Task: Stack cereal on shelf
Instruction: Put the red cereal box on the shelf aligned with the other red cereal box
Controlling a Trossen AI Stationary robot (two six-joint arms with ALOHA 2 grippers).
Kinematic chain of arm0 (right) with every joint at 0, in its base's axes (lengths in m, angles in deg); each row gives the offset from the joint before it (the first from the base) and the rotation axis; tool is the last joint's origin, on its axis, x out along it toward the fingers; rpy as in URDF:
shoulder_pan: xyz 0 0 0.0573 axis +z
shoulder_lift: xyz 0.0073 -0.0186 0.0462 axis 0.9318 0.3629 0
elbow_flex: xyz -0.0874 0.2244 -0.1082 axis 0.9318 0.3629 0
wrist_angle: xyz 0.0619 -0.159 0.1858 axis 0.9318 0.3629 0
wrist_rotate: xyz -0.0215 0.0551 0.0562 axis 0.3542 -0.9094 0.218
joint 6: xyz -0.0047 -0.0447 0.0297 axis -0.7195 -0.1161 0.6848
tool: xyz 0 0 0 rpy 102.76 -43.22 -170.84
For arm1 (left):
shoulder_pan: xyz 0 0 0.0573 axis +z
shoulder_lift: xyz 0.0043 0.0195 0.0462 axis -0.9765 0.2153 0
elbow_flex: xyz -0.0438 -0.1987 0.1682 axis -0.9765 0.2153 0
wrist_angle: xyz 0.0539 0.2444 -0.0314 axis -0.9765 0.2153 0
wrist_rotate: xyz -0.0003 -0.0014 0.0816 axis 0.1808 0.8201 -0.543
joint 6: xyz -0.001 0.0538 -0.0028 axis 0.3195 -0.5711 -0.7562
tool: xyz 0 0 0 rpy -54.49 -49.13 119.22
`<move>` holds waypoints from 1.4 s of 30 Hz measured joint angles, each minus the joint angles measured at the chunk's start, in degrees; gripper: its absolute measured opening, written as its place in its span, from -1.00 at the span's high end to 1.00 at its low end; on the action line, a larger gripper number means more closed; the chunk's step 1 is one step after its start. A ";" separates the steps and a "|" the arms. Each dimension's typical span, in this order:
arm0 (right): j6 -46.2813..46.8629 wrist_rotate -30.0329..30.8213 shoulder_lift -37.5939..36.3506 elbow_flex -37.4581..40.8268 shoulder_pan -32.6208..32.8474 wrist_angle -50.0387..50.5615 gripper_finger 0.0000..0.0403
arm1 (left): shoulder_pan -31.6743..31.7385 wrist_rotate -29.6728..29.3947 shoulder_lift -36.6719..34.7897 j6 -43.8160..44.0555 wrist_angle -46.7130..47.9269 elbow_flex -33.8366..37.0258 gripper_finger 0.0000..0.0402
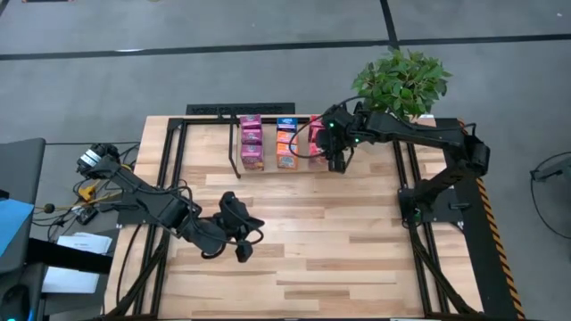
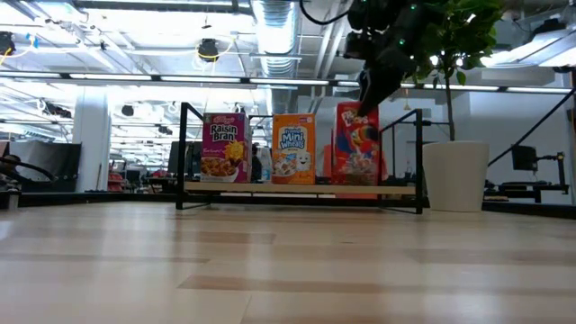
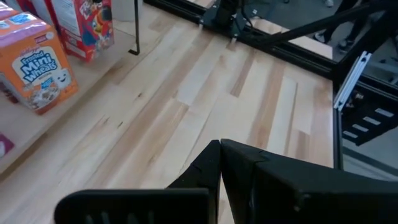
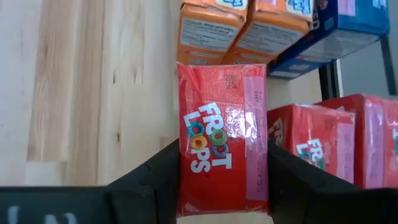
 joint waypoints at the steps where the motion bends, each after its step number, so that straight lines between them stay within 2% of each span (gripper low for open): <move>1: 0.46 -0.09 0.00 0.00 -0.24 0.21 -0.05 | 0.00 -0.01 0.00 0.00 0.29 0.00 1.00; 15: 1.28 -0.16 4.50 -0.20 -0.66 0.98 -0.07 | 0.00 1.46 0.00 0.12 0.97 0.00 1.00; 24: 1.15 2.28 3.27 -0.04 -1.42 2.25 -0.15 | 0.00 -1.22 0.00 0.03 0.99 0.00 0.98; 37: 1.01 3.10 3.26 -0.02 -0.55 2.90 -0.43 | 0.02 -2.65 0.00 -0.55 0.99 0.00 0.59; 42: -0.32 4.31 3.21 -2.91 -0.68 7.10 -0.49 | 0.04 -2.67 0.00 -1.34 0.99 0.00 0.48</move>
